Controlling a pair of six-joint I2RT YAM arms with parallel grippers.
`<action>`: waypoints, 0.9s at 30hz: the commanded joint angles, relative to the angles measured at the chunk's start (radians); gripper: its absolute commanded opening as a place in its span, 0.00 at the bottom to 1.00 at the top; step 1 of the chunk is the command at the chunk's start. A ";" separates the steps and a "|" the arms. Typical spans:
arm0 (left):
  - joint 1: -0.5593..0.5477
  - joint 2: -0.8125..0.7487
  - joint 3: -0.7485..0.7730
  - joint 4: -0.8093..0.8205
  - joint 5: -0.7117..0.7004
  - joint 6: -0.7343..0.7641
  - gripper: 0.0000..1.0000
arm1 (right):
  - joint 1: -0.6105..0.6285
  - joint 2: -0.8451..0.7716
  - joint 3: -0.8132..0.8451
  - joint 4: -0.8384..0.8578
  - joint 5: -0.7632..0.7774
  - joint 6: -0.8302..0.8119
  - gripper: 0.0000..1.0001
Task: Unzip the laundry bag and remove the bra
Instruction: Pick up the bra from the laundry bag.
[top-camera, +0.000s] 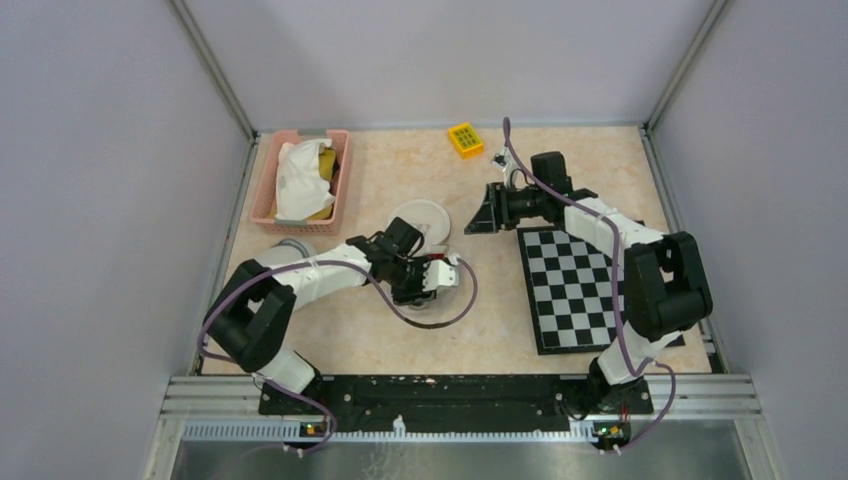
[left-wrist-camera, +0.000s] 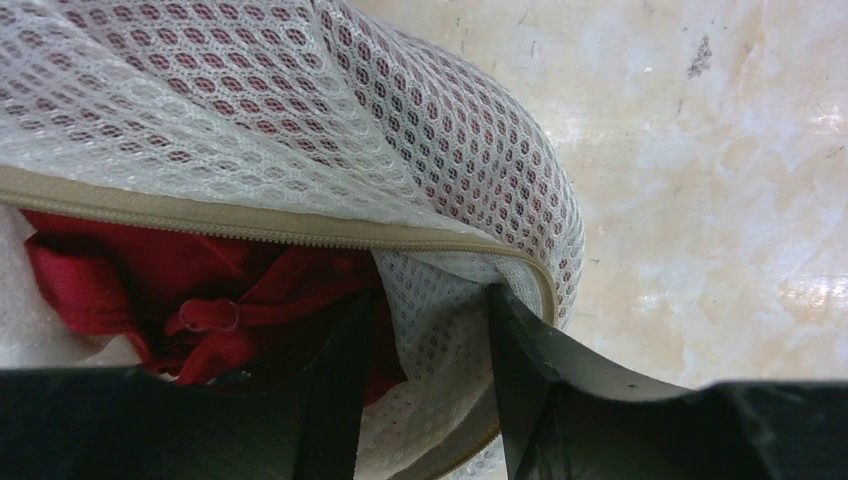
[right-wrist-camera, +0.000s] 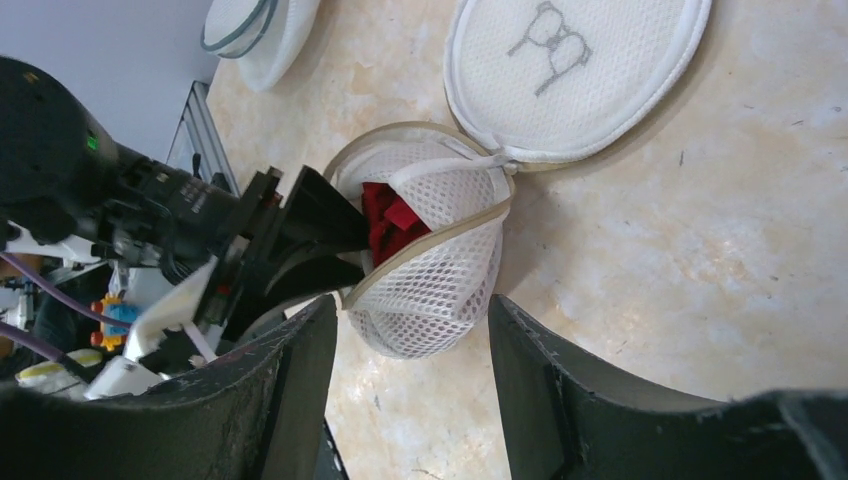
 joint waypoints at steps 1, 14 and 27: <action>0.049 -0.112 0.083 -0.029 0.054 -0.027 0.53 | 0.038 0.008 -0.008 0.027 0.009 -0.013 0.57; 0.084 -0.205 0.098 0.101 0.134 -0.111 0.54 | 0.113 0.125 0.021 0.106 0.040 0.020 0.57; 0.065 -0.014 0.087 0.104 0.062 0.076 0.57 | 0.150 0.231 0.079 0.103 0.028 0.020 0.58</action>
